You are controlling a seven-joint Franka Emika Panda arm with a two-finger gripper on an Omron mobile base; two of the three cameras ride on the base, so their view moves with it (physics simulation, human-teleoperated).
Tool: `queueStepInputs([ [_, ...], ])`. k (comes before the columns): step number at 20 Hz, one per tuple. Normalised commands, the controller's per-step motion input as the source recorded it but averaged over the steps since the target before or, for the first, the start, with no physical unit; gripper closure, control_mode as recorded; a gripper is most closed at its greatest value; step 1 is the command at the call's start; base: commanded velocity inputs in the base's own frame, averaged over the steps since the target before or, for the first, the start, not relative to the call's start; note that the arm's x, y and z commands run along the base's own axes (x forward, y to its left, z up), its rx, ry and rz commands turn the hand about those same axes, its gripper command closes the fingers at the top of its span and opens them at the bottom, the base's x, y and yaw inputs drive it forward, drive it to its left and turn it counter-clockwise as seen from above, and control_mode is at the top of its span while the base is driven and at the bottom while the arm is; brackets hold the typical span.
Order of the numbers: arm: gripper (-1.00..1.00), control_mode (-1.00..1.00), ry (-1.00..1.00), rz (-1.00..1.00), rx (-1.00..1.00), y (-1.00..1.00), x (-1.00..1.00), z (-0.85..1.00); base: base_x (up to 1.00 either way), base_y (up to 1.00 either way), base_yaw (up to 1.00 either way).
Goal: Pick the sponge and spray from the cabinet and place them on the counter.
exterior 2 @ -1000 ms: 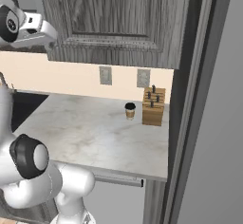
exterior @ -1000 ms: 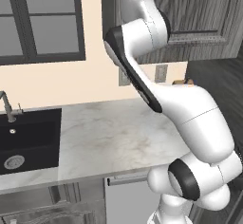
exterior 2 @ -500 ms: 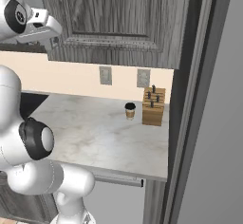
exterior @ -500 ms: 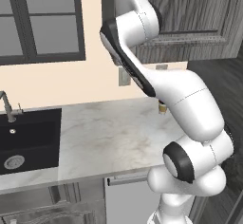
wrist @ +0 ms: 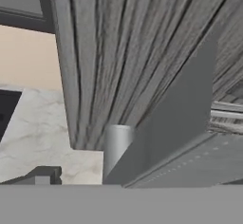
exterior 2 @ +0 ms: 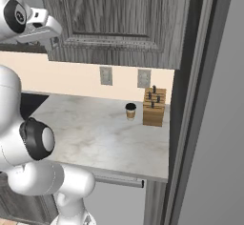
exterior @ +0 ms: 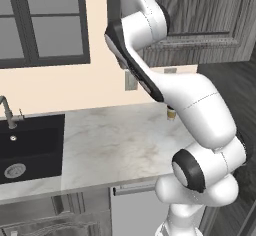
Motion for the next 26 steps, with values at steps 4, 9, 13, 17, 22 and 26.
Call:
queueStepInputs([
  [4,-1.0,-1.0,-0.19,0.0,-0.02,0.02,0.09,-0.02,0.0,0.0,0.0],
  [9,-1.0,-1.0,-0.18,0.0,-0.01,0.0,0.18,-0.08,0.0,0.0,0.0],
  [13,-1.0,-1.0,-0.13,0.0,0.0,-0.01,0.33,-0.08,0.0,0.0,0.0],
  [17,1.0,-1.0,-0.08,0.01,0.0,0.01,0.2,-0.04,0.0,0.0,0.0],
  [22,1.0,-1.0,0.01,0.01,0.01,-0.05,0.11,0.0,0.0,0.0,0.0],
  [26,1.0,-1.0,0.02,0.0,0.0,-0.05,0.06,0.0,0.0,0.0,0.0],
])
